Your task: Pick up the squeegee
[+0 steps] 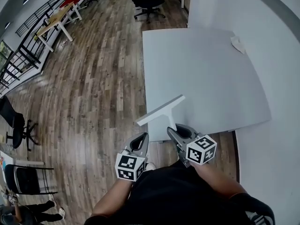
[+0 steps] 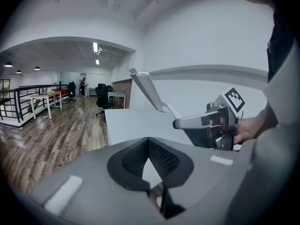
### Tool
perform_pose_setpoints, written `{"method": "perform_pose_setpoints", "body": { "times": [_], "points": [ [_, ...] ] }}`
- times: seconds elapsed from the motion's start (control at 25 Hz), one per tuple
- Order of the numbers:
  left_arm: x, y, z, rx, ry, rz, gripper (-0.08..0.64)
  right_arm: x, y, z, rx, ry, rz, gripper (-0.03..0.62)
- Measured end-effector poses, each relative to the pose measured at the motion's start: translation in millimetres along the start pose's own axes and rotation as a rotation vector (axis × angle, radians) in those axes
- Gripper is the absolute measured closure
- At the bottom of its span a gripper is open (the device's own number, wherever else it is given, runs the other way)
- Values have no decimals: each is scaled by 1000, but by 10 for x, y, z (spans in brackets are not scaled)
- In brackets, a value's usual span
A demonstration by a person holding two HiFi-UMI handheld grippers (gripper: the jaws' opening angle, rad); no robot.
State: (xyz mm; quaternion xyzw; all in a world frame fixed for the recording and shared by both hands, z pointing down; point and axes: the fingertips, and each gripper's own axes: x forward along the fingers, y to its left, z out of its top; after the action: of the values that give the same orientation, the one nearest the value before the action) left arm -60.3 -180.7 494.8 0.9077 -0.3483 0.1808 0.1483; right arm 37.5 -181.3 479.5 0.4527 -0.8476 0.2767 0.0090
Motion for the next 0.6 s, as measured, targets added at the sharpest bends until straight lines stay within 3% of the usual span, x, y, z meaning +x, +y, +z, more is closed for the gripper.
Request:
{"method": "perform_pose_setpoints", "body": {
  "times": [0.24,0.6],
  "points": [
    [-352,59,-102,9,-17,-88,552,-96,411,-153,1,-45,-88,495],
    [-401,-134,-100,42,-21,-219,553,-586,512,-379,23,-78,-271,495]
  ]
}}
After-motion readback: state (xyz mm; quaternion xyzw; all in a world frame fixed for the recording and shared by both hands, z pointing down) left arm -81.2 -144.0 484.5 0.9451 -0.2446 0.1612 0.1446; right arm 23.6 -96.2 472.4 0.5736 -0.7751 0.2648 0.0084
